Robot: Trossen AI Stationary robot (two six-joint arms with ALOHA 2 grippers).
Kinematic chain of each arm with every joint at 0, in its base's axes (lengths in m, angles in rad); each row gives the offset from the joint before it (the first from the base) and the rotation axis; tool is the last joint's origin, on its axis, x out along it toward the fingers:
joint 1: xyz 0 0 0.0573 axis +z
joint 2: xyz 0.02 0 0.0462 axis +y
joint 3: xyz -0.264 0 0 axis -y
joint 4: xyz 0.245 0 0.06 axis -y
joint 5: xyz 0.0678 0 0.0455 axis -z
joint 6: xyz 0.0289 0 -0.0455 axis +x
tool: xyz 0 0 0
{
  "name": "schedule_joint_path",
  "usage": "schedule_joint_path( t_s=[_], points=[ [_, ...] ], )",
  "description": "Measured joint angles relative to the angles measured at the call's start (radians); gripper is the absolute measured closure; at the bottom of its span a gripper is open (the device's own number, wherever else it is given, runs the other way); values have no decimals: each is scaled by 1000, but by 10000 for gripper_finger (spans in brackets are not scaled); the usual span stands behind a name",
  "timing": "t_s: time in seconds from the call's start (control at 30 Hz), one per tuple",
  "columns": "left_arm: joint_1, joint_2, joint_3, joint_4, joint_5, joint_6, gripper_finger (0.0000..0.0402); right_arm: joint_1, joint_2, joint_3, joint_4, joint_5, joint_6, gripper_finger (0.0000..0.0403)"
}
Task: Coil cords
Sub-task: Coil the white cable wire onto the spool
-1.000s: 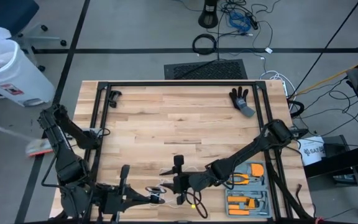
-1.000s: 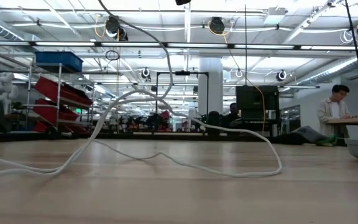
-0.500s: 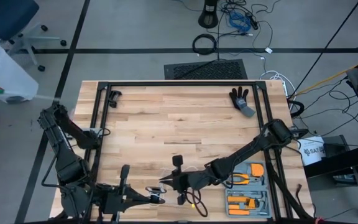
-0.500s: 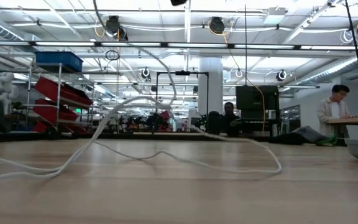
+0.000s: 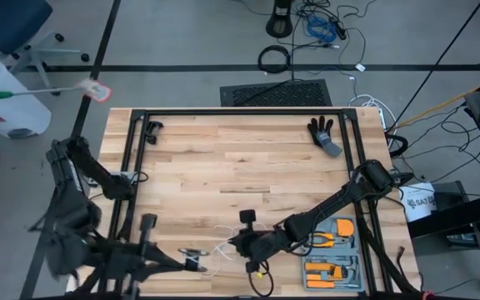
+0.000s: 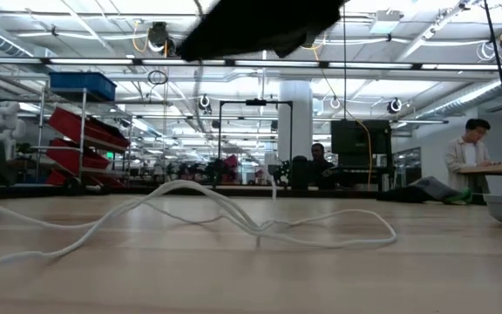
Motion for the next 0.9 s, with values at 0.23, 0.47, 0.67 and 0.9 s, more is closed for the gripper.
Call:
schedule_joint_path(
  t_s=[0.23,0.47,0.67,0.9],
  points=[
    [-8,-40,50,-14,-8,28,400,19,-5,0,-213,-8,110,402],
    [-8,-78,62,-37,-22,21,400,64,-53,-1,-449,-10,241,403],
    [-33,-91,70,-37,-47,49,400,108,-99,-1,-557,-30,322,403],
    [-48,-101,72,-59,-98,45,400,158,-166,-1,-630,-150,416,403]
  ],
)
